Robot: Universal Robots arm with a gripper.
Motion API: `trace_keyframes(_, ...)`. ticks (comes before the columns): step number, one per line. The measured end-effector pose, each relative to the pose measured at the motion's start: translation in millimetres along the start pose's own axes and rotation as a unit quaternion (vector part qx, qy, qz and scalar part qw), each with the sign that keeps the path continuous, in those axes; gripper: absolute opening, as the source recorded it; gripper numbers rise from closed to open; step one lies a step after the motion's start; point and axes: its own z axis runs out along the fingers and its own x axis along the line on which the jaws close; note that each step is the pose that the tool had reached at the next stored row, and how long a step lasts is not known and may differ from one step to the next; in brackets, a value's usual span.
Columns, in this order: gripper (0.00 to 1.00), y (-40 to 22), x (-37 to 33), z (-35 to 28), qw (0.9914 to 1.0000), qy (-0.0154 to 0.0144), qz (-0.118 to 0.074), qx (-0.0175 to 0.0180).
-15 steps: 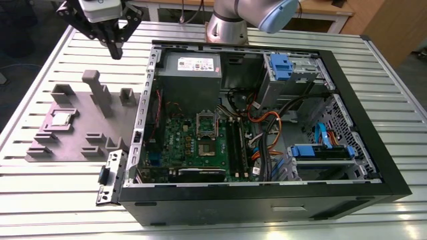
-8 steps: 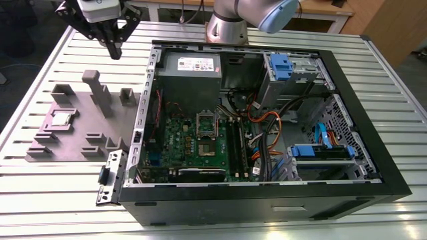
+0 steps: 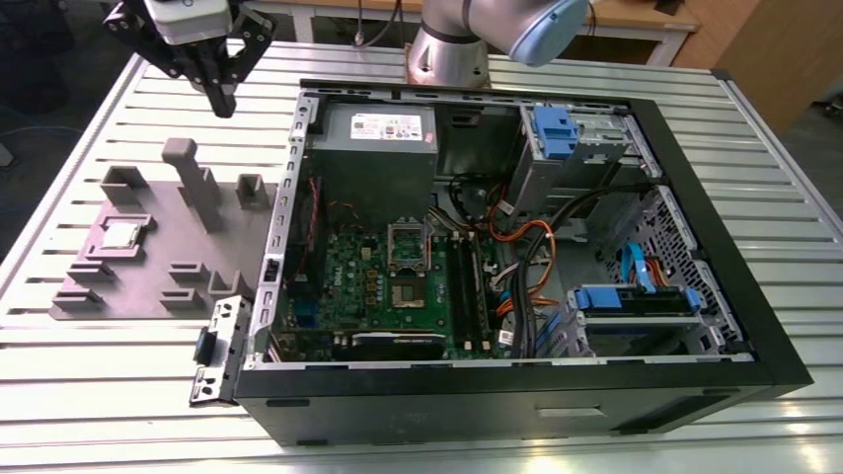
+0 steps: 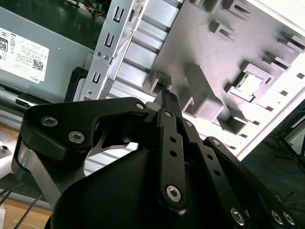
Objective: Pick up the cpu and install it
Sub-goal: 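Reach for the cpu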
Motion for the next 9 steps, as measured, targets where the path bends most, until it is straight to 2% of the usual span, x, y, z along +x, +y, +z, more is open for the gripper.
trace_keyframes(9, 0.11, -0.2, 2.4, 2.0, 1.00000, -0.0001, 0.000, 0.0000)
